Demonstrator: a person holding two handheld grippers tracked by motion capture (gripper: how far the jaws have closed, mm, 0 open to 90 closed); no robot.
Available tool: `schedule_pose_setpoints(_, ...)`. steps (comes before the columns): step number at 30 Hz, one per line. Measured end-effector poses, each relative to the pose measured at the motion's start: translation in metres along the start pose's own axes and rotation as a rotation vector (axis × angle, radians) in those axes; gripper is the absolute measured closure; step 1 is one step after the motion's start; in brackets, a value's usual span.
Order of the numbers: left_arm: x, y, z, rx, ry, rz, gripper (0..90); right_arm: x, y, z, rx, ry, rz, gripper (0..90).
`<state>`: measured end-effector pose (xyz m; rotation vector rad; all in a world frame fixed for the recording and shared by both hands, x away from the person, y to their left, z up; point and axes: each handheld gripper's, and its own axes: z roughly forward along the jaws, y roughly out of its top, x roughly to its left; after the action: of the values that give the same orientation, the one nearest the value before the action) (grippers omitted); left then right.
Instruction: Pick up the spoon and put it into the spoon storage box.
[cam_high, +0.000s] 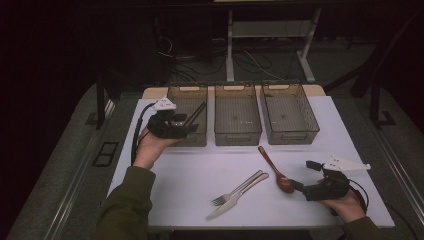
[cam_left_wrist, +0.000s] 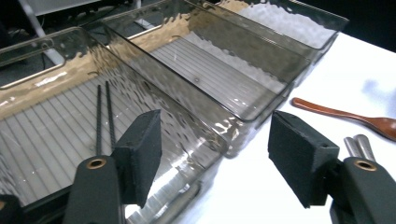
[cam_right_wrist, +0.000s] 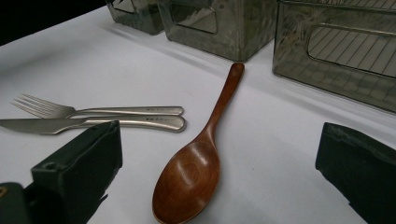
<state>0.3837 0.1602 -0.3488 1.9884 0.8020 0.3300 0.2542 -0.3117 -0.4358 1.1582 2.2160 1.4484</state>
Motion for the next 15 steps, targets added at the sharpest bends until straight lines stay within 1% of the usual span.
schedule_pose_setpoints(4, -0.010, -0.010, -0.002, -0.010, -0.011, 0.010, 27.9, 0.000, 0.000, 0.000, 0.001, -0.002, 0.000, 0.0)
schedule_pose_setpoints(9, -0.024, -0.028, -0.005, -0.033, -0.020, 0.011, 22.8, 0.000, 0.000, 0.000, -0.001, 0.000, 0.003, 0.0)
schedule_pose_setpoints(11, -0.029, -0.034, -0.005, -0.029, -0.024, 0.019, 20.8, 0.000, 0.000, 0.000, 0.003, 0.001, -0.001, 0.0)
schedule_pose_setpoints(13, -0.033, -0.040, -0.007, -0.046, -0.011, 0.030, 17.8, -0.001, 0.000, 0.000, -0.004, 0.002, -0.001, 0.0)
schedule_pose_setpoints(15, -0.038, -0.046, -0.008, -0.057, -0.008, 0.035, 16.2, 0.000, 0.000, -0.001, -0.002, 0.002, -0.001, 0.0)
